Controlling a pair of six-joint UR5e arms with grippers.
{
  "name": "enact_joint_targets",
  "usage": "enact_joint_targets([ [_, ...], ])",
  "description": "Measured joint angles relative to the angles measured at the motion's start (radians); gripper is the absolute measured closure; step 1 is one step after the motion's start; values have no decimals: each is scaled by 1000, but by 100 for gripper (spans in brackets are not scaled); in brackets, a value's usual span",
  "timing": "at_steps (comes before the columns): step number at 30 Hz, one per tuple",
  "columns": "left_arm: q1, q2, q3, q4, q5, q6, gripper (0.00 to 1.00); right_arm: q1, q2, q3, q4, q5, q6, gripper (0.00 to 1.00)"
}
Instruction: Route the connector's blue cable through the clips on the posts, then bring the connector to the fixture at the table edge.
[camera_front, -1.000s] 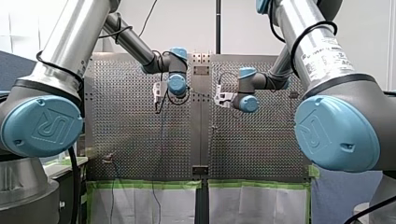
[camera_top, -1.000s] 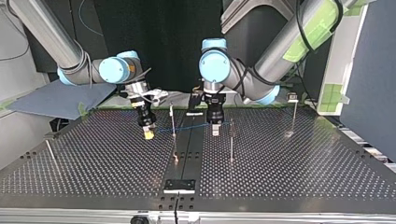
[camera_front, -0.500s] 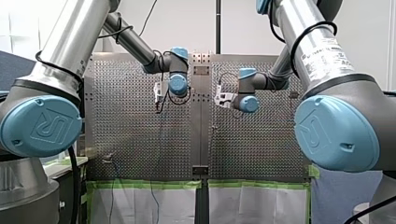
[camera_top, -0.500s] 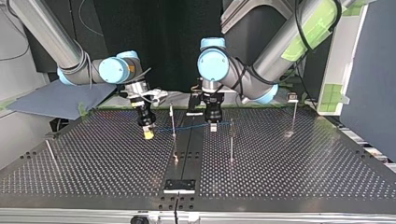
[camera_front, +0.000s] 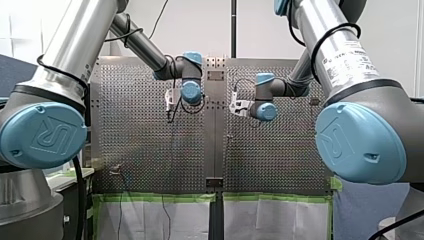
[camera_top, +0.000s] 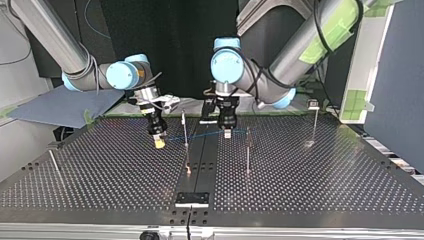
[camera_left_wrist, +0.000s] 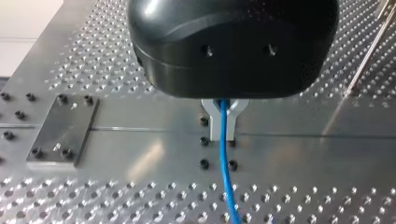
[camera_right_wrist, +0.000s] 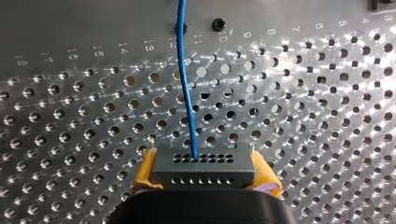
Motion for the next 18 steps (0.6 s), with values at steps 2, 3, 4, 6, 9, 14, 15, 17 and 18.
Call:
enact_joint_targets([
  [2,-5,0,-13,14,5,1,100,0,0,1,11,0,-2,100],
  [3,-7,-1,-18,20,6,2,100,0,0,1,17,0,-3,100],
  [4,-10,-1,-24,27,8,2,100,0,0,1,25,0,-6,100],
  [6,-13,-4,-32,35,11,2,100,0,1,2,38,3,-14,100],
  [9,-18,-21,-38,40,14,3,100,0,2,10,60,15,-27,100],
  [14,-30,-60,-42,54,15,3,100,-3,2,35,70,40,-35,100],
  [15,-32,-67,-42,58,15,2,100,-4,2,40,69,44,-36,100],
  [17,-35,-78,-42,64,16,-1,100,-7,3,52,69,54,-40,100],
  [18,-36,-81,-42,66,15,-2,100,-8,3,57,67,57,-41,100],
])
